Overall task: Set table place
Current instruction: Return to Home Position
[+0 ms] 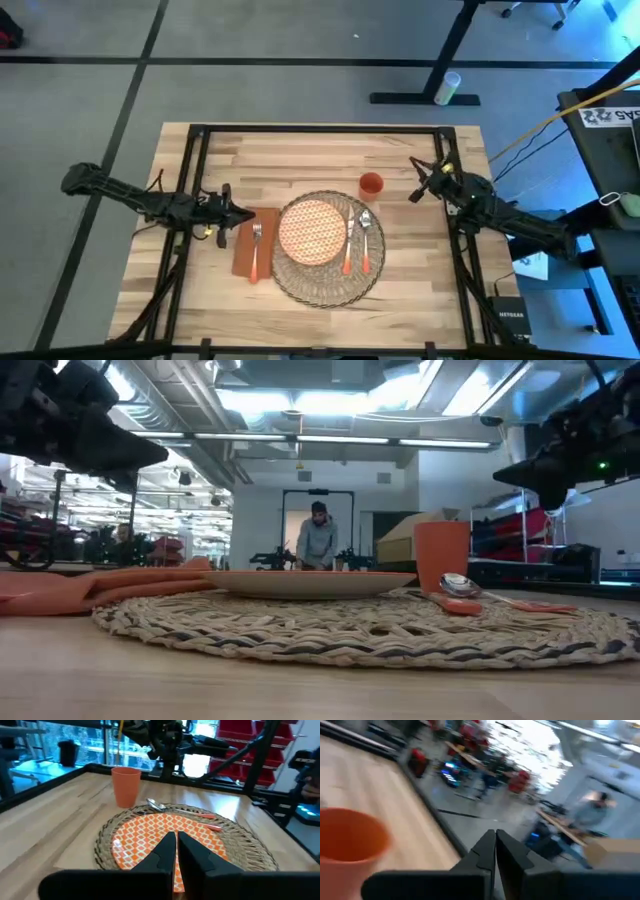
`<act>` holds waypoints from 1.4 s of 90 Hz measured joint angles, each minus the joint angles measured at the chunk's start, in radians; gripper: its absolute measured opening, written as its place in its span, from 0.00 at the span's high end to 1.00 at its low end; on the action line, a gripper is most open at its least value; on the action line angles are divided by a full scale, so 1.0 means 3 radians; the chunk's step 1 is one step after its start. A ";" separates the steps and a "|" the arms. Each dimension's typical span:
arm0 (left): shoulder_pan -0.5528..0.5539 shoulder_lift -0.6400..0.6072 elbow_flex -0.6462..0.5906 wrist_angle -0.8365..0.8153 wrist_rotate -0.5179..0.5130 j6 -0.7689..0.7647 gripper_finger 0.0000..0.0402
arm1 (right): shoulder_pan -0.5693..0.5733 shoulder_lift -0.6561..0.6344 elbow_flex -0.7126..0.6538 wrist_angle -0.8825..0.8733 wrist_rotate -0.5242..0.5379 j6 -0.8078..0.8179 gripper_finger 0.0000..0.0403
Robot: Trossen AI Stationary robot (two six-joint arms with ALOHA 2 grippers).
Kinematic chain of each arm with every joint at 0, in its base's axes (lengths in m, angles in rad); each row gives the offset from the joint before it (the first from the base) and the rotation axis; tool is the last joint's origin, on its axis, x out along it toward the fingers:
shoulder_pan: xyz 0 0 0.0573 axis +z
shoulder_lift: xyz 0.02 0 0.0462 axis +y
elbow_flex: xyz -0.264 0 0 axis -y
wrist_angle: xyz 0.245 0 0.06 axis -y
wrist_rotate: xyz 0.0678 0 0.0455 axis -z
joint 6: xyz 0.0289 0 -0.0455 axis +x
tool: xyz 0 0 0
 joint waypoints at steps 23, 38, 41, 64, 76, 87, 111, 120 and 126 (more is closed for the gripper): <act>0.0222 0.0000 0.0000 -0.0021 0.0115 -0.0019 1.00 | 0.0000 0.0204 -0.0001 -0.0041 -0.0310 0.0614 1.00; 0.0278 0.0000 0.0000 -0.0031 0.0115 -0.0030 1.00 | -0.0003 0.0208 -0.0001 -0.0054 -0.0874 0.0805 1.00; 0.0285 0.0000 0.0000 -0.0031 0.0115 -0.0028 1.00 | -0.0003 0.0208 -0.0001 -0.0050 -0.1108 0.0825 1.00; 0.0300 0.0000 0.0000 -0.0029 0.0115 -0.0031 1.00 | 0.0000 0.0208 -0.0001 0.0020 -0.1865 0.0985 1.00; 0.0299 0.0000 0.0000 -0.0029 0.0114 -0.0013 1.00 | 0.0000 0.0236 -0.0001 0.0016 -0.1858 0.0956 1.00; 0.0299 0.0000 0.0000 0.0018 0.0115 -0.0020 1.00 | 0.0000 0.0243 -0.0001 0.0022 -0.1858 0.0905 1.00; 0.0299 -0.0003 0.0000 0.0198 0.0484 0.0001 1.00 | 0.0000 0.0243 -0.0001 0.0020 -0.1854 0.0716 1.00; 0.0299 -0.0003 0.0000 0.0226 0.0540 -0.0009 1.00 | 0.0000 0.0243 -0.0001 0.0020 -0.1758 0.0677 1.00; 0.0300 -0.0003 0.0000 0.0280 0.0576 -0.0002 1.00 | 0.0000 0.0243 -0.0001 0.0019 -0.1677 0.0638 1.00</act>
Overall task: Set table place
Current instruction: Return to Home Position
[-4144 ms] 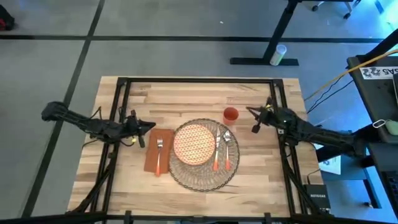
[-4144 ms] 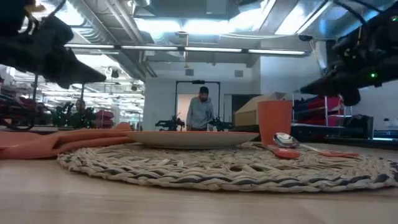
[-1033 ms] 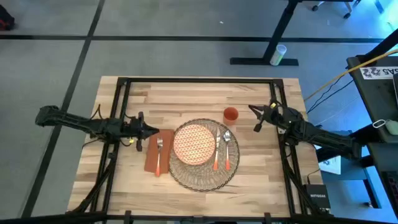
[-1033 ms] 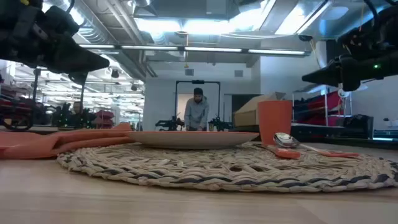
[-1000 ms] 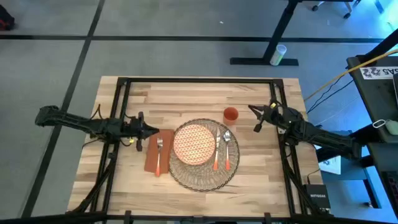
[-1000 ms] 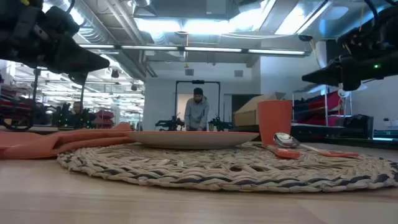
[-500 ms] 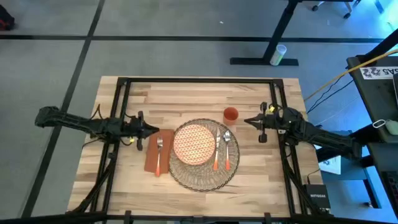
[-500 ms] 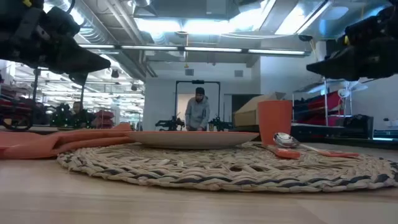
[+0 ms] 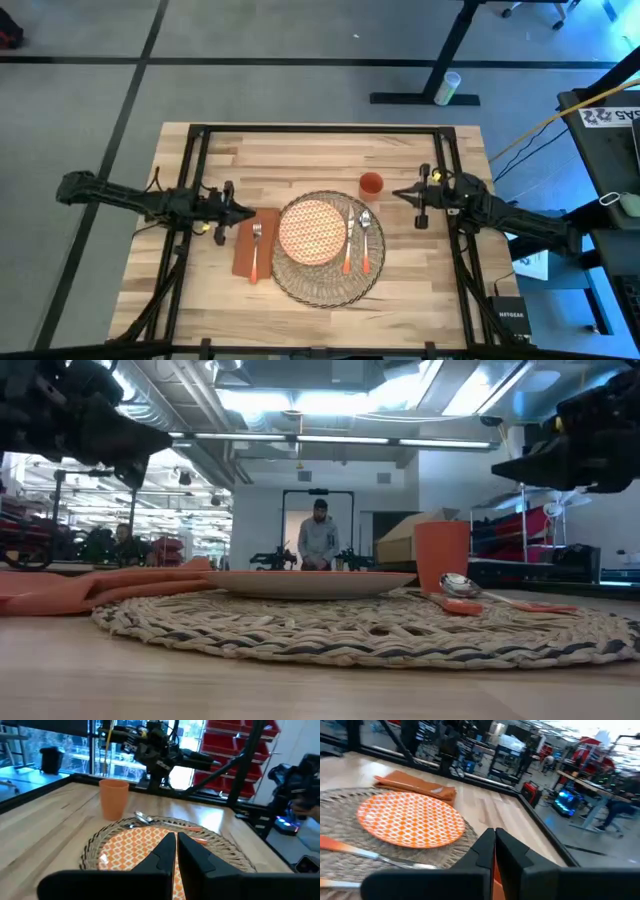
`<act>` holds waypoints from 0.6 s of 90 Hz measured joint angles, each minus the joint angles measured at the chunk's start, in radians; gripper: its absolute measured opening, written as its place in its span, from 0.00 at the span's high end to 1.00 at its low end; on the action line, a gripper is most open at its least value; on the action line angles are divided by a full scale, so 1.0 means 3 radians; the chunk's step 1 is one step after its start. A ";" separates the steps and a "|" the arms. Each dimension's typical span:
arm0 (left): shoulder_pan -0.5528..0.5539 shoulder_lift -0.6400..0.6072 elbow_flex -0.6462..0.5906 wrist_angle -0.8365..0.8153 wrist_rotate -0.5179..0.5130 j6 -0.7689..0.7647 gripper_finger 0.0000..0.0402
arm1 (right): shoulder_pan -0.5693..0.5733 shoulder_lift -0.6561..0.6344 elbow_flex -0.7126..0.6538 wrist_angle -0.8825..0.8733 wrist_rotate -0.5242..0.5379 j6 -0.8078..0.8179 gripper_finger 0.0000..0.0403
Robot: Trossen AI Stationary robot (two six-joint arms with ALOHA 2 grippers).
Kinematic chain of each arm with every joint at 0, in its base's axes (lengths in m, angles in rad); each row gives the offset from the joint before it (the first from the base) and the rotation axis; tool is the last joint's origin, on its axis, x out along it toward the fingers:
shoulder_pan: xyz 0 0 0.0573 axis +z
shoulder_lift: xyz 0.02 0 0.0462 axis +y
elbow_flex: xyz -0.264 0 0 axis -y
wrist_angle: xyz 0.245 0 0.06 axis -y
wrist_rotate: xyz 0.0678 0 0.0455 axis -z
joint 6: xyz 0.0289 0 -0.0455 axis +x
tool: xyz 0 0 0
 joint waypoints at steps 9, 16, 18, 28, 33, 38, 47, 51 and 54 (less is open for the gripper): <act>0.0074 0.0000 -0.0001 0.0043 0.0130 0.0000 1.00 | 0.0000 0.0000 0.0000 0.0001 0.0122 -0.0011 1.00; 0.0188 0.0003 -0.0001 0.0037 0.0154 0.0001 1.00 | 0.0000 0.0000 0.0000 -0.0013 0.0169 -0.0019 1.00; 0.0223 0.0003 -0.0001 0.0034 0.0154 0.0006 1.00 | 0.0000 0.0000 0.0000 -0.0018 0.0168 -0.0021 1.00; 0.0372 -0.0013 -0.0001 0.0076 0.0170 0.0103 1.00 | 0.0000 0.0000 0.0000 -0.0025 0.0168 -0.0022 1.00; 0.0427 -0.0048 -0.0001 0.0098 0.0238 0.0117 1.00 | 0.0000 0.0000 0.0000 -0.0026 0.0163 -0.0022 1.00; 0.0462 -0.0102 -0.0001 0.0090 0.0291 0.0120 1.00 | 0.0000 0.0000 0.0000 -0.0027 0.0144 -0.0022 1.00; 0.0496 -0.0226 -0.0001 0.0060 0.0304 0.0178 1.00 | 0.0000 0.0000 0.0000 -0.0029 0.0141 -0.0009 1.00; 0.0501 -0.0289 -0.0001 0.0058 0.0304 0.0209 1.00 | 0.0000 0.0000 0.0000 -0.0031 0.0141 -0.0008 1.00; 0.0501 -0.0342 -0.0001 0.0058 0.0304 0.0258 1.00 | 0.0000 0.0000 0.0000 -0.0033 0.0141 -0.0008 1.00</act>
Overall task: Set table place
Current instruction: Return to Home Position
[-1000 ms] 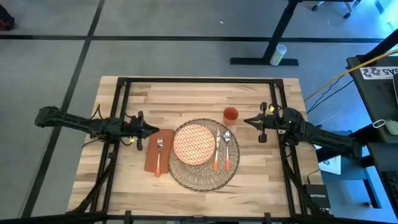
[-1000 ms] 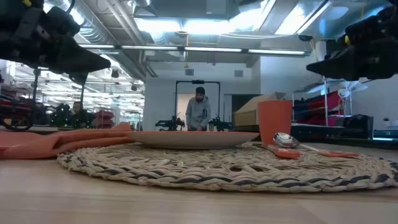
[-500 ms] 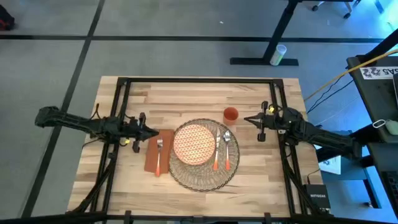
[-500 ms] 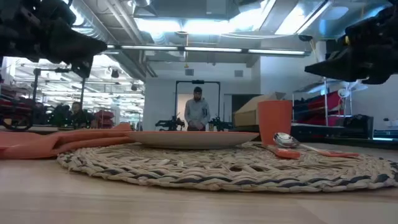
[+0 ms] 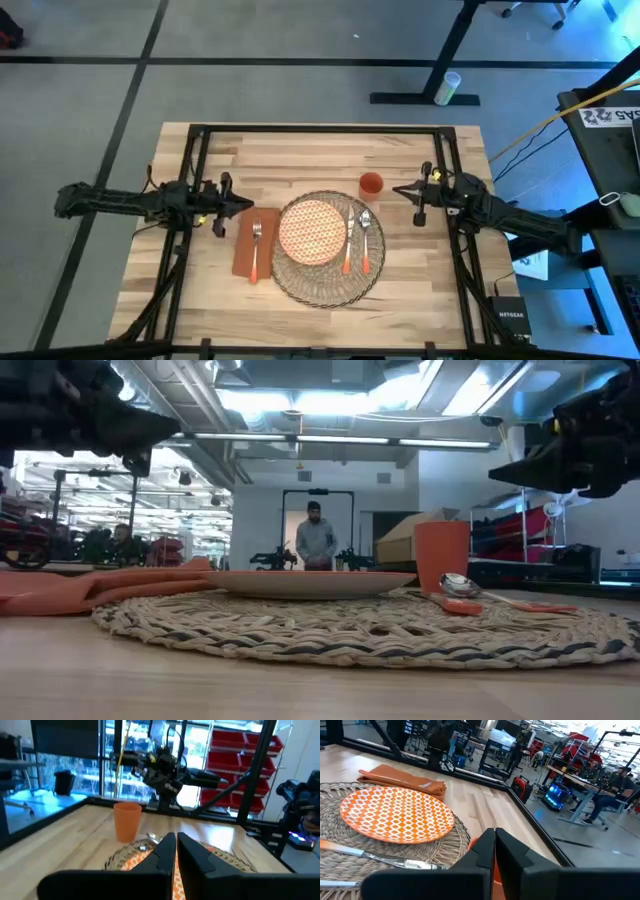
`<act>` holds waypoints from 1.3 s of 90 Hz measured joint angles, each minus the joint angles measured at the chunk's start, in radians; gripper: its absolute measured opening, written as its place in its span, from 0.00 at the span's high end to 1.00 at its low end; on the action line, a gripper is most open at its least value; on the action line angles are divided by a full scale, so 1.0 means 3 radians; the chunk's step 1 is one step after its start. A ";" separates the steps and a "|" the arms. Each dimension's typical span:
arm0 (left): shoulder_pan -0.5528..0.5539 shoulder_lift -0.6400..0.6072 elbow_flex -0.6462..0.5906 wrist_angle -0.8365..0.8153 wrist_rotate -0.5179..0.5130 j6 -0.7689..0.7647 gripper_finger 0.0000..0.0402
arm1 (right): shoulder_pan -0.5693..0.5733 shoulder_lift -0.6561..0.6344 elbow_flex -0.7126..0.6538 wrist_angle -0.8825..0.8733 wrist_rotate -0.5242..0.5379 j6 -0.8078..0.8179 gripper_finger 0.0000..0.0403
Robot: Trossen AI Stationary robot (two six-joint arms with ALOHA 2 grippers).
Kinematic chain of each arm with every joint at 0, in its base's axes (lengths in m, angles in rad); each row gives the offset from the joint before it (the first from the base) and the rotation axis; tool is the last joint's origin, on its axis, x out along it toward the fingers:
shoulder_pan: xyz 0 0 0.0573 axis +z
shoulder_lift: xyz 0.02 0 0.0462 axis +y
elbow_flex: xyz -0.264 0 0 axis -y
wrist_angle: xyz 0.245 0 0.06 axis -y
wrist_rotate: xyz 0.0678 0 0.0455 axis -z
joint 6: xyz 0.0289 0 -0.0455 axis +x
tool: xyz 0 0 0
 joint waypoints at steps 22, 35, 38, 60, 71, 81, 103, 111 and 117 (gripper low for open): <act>-0.0002 -0.0507 0.0000 -0.0661 0.0000 0.0004 1.00 | 0.0000 0.0000 0.0000 0.0002 -0.0090 0.0006 1.00; -0.0003 -0.0873 0.0000 -0.1140 -0.0001 -0.0044 1.00 | -0.0001 0.0000 0.0000 0.0005 -0.0090 -0.0007 1.00; -0.0002 -0.0944 0.0002 -0.1190 0.0002 -0.0039 1.00 | 0.0000 0.0000 0.0000 0.0005 -0.0090 -0.0009 1.00; 0.0040 -0.0937 0.0024 -0.1259 0.0021 0.0238 1.00 | -0.0003 0.0000 -0.0001 0.0006 -0.0055 -0.0072 1.00; 0.0125 -0.0914 0.0025 -0.1262 0.0012 0.0344 1.00 | -0.0003 0.0000 -0.0001 -0.0006 0.0018 -0.0364 1.00; 0.0211 -0.0876 0.0025 -0.1263 0.0009 0.0335 1.00 | -0.0003 0.0000 -0.0001 -0.0015 0.0110 -0.0430 1.00; 0.0390 -0.0861 0.0027 -0.1256 -0.0051 0.0005 1.00 | -0.0003 0.0000 -0.0001 -0.0088 0.0558 -0.0441 1.00; 0.0455 -0.0861 0.0027 -0.1257 -0.0053 0.0035 1.00 | -0.0003 0.0001 -0.0001 -0.0107 0.0750 -0.0446 1.00; 0.0492 -0.0861 0.0027 -0.1257 -0.0053 0.0065 1.00 | -0.0003 0.0000 -0.0001 -0.0097 0.0806 -0.0447 1.00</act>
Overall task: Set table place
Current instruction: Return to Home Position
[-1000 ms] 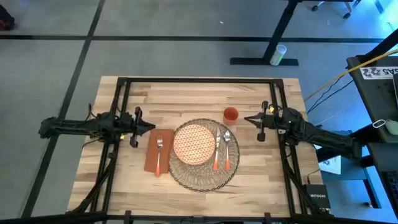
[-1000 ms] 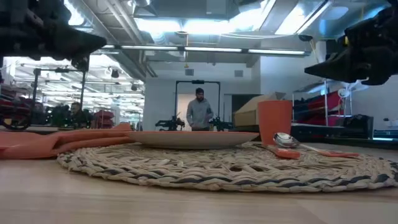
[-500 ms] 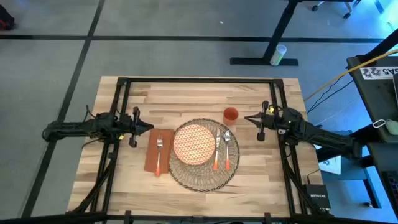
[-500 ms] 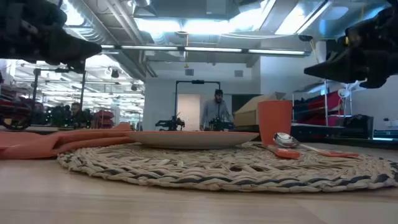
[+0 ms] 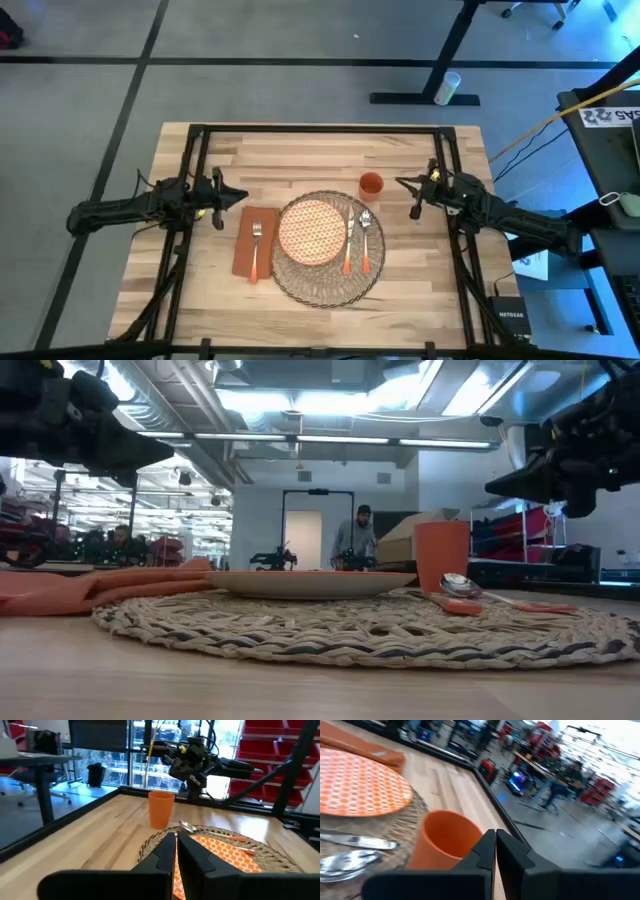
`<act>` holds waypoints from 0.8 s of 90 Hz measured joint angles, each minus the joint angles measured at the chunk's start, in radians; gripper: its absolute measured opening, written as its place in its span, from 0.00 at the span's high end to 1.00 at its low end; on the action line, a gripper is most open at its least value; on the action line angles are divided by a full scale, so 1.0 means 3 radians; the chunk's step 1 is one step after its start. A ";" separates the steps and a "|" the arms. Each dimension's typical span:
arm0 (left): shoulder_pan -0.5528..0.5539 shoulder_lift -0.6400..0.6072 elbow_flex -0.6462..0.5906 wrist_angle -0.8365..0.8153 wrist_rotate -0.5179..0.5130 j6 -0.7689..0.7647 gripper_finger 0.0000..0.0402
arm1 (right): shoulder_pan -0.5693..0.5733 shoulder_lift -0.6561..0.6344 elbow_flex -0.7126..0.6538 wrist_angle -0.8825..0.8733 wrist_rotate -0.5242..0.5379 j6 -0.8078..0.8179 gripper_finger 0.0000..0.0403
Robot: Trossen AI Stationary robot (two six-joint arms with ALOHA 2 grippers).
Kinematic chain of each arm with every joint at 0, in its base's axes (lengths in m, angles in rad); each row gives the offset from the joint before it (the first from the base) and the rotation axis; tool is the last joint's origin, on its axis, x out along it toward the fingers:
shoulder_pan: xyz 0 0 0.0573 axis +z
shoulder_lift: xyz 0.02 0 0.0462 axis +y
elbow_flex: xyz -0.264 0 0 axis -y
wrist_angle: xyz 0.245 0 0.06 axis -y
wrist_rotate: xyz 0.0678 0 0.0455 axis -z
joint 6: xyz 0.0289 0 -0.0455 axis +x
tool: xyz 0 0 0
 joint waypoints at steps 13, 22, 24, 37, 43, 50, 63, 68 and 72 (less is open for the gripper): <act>0.0051 0.0000 0.0001 0.0000 0.0000 -0.0069 1.00 | 0.0000 0.0000 0.0000 0.0000 0.0007 0.0001 1.00; 0.0051 0.0000 0.0001 -0.0001 0.0001 -0.0111 1.00 | 0.0000 0.0000 0.0000 0.0001 0.0007 0.0001 1.00; 0.0051 0.0000 0.0001 -0.0001 0.0001 -0.0111 1.00 | 0.0000 0.0000 0.0000 0.0000 0.0007 0.0001 1.00; 0.0051 0.0000 0.0002 -0.0001 0.0001 -0.0150 1.00 | 0.0000 0.0000 0.0000 0.0001 0.0007 0.0002 1.00; 0.0051 0.0000 0.0003 -0.0003 0.0001 -0.0162 1.00 | 0.0000 0.0000 0.0000 0.0002 0.0007 0.0002 1.00; 0.0051 0.0000 0.0003 -0.0003 0.0001 -0.0164 1.00 | 0.0000 0.0000 0.0000 0.0003 0.0007 0.0002 1.00; 0.0051 0.0000 0.0003 -0.0003 0.0001 -0.0171 1.00 | 0.0000 0.0000 0.0000 0.0004 0.0006 0.0003 1.00; 0.0051 0.0000 0.0003 -0.0003 0.0001 -0.0171 1.00 | 0.0000 0.0000 0.0000 0.0004 0.0006 0.0003 1.00; 0.0051 0.0000 0.0003 -0.0003 0.0001 -0.0171 1.00 | 0.0000 0.0000 0.0000 0.0004 0.0006 0.0003 1.00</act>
